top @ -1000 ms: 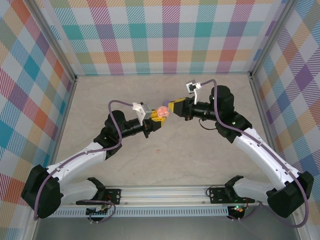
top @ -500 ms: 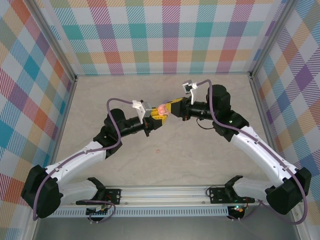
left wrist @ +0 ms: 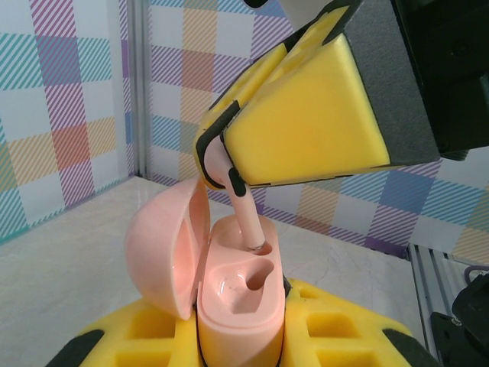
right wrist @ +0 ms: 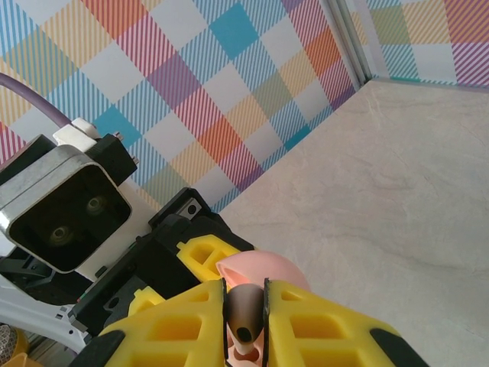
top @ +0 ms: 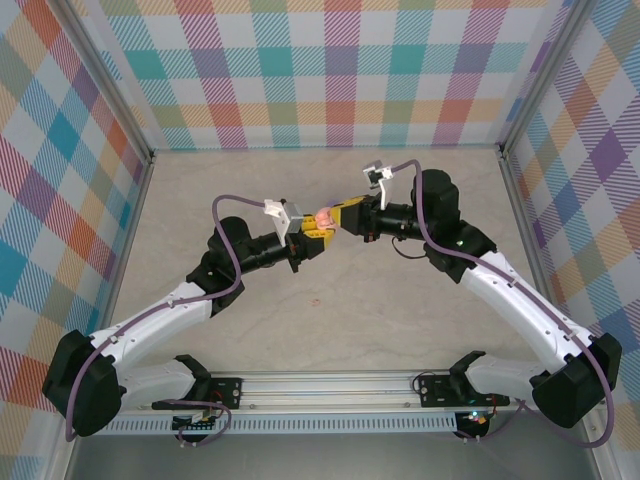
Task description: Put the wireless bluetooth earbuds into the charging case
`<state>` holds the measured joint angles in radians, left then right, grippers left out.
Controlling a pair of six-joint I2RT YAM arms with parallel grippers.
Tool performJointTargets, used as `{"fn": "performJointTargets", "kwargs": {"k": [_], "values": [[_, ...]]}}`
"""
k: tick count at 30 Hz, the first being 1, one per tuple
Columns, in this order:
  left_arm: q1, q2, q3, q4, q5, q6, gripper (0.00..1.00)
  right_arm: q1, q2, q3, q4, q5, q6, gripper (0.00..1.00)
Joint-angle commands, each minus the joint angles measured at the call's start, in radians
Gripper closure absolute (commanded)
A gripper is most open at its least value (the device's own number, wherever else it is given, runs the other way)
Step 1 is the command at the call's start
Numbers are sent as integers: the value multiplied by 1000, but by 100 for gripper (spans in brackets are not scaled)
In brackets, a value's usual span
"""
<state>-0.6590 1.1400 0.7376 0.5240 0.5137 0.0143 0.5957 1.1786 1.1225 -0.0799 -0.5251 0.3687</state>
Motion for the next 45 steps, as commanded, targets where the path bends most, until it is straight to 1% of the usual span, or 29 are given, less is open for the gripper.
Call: {"fn": "performJointTargets", "kwargs": {"k": [1, 12, 18, 21, 26, 32, 34, 35, 39, 41, 45], "values": [[-10, -7, 47, -1, 5, -15, 94, 5, -5, 28, 3, -15, -36, 82], [-11, -11, 61, -28, -3, -22, 95, 6, -20, 17, -29, 5, -62, 82], [-10, -12, 64, -33, -6, -25, 94, 5, -29, 16, -52, 8, -74, 80], [-11, -14, 64, -34, -6, -23, 95, 6, -33, 16, -60, 13, -77, 75], [-10, -15, 63, -38, -6, -20, 95, 6, -40, 18, -70, 23, -77, 60], [-11, -16, 63, -59, -18, -15, 95, 6, -47, 25, -94, 47, -81, 49], [-11, -18, 69, -86, -31, -13, 95, 6, -56, 25, -111, 85, -87, 45], [-11, -17, 75, -110, -45, -10, 95, 6, -63, 23, -124, 124, -87, 43], [-11, -15, 99, -197, -72, 8, 95, 5, -95, 2, -172, 310, -78, 41], [-11, -20, 101, -217, -81, 13, 95, 3, -109, -12, -191, 377, -70, 41], [-11, -36, 110, -275, -95, 29, 95, -3, -79, 27, -324, 476, -48, 39]]}}
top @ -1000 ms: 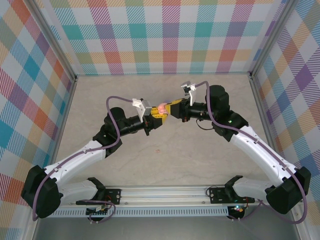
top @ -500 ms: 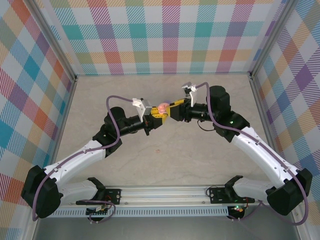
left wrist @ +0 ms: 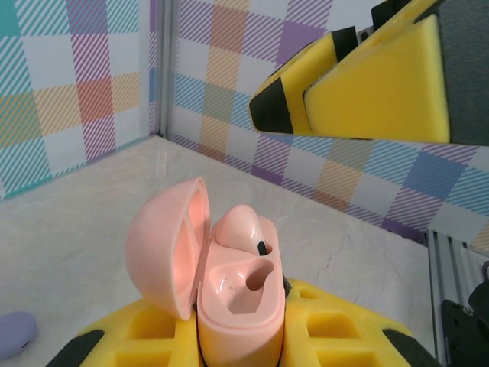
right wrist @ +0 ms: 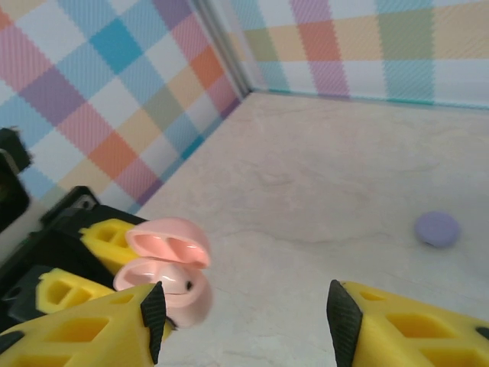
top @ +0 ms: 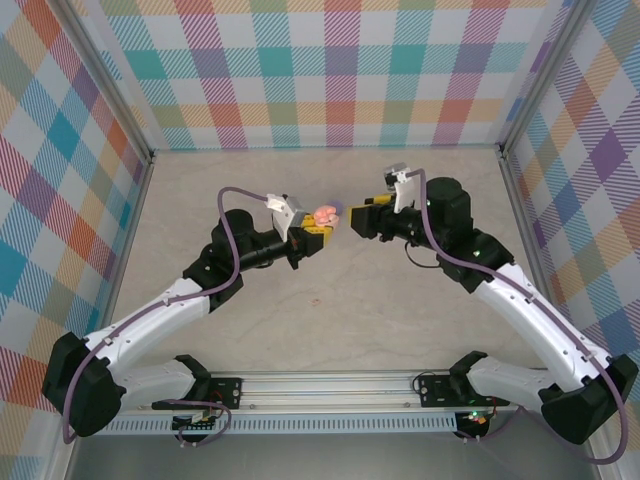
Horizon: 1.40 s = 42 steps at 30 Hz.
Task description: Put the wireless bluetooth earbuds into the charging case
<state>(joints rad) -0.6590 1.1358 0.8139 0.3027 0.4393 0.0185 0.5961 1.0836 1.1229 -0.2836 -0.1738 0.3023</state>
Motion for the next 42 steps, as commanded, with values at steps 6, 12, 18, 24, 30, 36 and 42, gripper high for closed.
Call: {"fn": "performJointTargets", "kwargs": {"k": [6, 12, 18, 24, 30, 36, 42], "values": [[-11, -66, 59, -134, -32, 50, 95, -6, 108, 41, -247, 82, 43, 39], [-11, -95, 81, -208, -61, 73, 94, -6, 243, 23, -282, -63, 57, 38], [-11, -144, 82, -261, -96, 96, 94, 6, 382, -6, -254, -214, 81, 38], [-11, -193, 77, -303, -113, 100, 94, 34, 484, -18, -236, -246, 94, 40], [-11, -238, 72, -340, -121, 97, 93, 83, 604, 3, -258, -285, 85, 45], [-11, -268, 57, -345, -129, 86, 93, 151, 704, 47, -273, -259, 85, 53], [-11, -268, 55, -340, -125, 78, 93, 197, 769, 95, -288, -230, 88, 60]]}}
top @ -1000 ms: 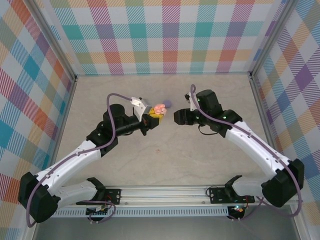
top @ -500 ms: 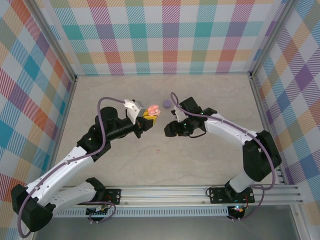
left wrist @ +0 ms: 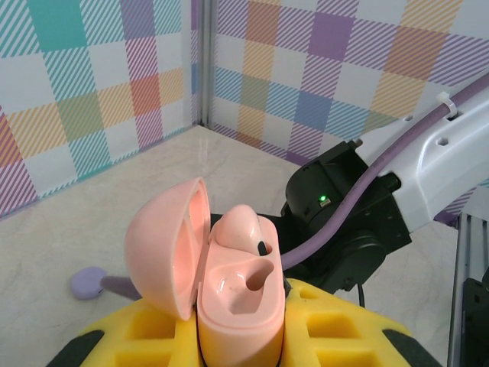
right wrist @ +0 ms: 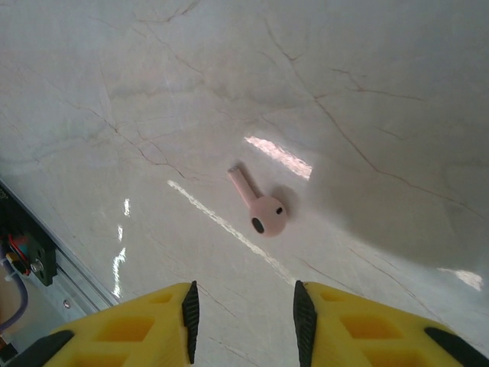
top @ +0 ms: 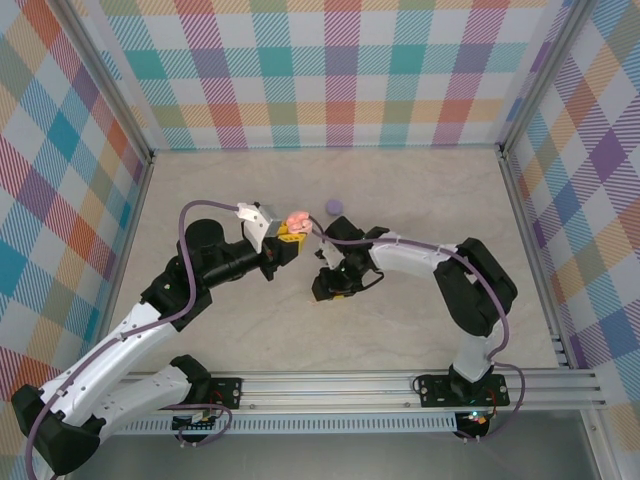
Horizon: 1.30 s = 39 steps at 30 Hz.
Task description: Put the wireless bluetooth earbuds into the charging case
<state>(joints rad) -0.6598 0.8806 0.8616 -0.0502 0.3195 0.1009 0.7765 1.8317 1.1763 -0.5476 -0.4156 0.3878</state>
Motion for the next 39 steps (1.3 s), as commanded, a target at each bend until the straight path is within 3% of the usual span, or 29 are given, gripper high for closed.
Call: {"fn": "performJointTargets", "kwargs": {"k": [1, 26, 39], "values": [[-11, -12, 7, 14, -5, -4, 93, 20, 28, 48, -29, 18, 2, 60], [-10, 1, 1, 21, 3, -12, 93, 83, 175, 193, -153, 171, -29, 67], [-11, 6, 1, 16, -5, -9, 92, 83, 180, 210, -194, 261, -35, 81]]}}
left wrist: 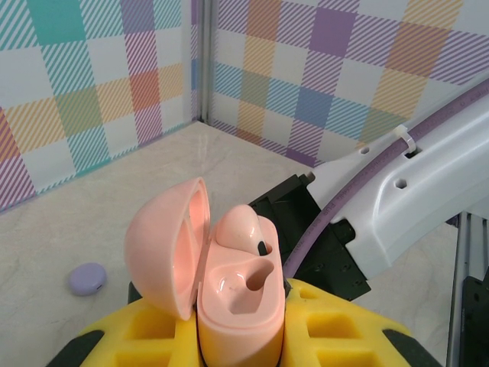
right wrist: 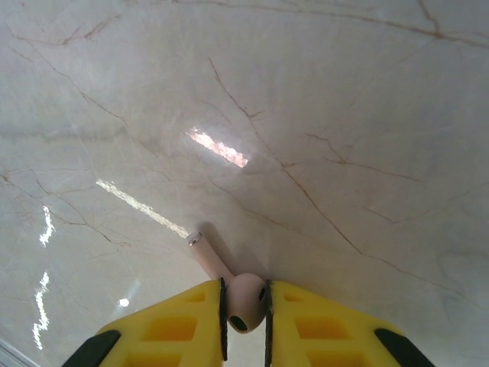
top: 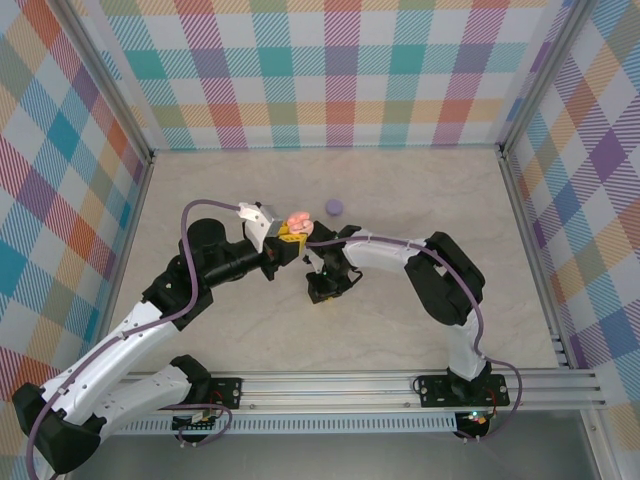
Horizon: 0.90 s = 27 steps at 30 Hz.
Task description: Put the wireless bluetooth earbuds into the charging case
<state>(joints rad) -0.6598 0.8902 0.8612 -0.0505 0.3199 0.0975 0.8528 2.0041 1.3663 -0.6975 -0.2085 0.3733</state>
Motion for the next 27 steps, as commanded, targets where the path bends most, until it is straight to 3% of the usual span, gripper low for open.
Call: {"fn": "performJointTargets", "kwargs": {"k": [1, 21, 27], "values": [[-10, -3, 1, 15, -7, -5, 92, 3, 3, 20, -51, 64, -26, 82], [-10, 22, 11, 26, 0, -12, 92, -166, -90, -101, -93, 107, -155, 82], [-10, 22, 15, 17, 2, -11, 92, -166, -121, -92, -98, 103, -148, 71]]}}
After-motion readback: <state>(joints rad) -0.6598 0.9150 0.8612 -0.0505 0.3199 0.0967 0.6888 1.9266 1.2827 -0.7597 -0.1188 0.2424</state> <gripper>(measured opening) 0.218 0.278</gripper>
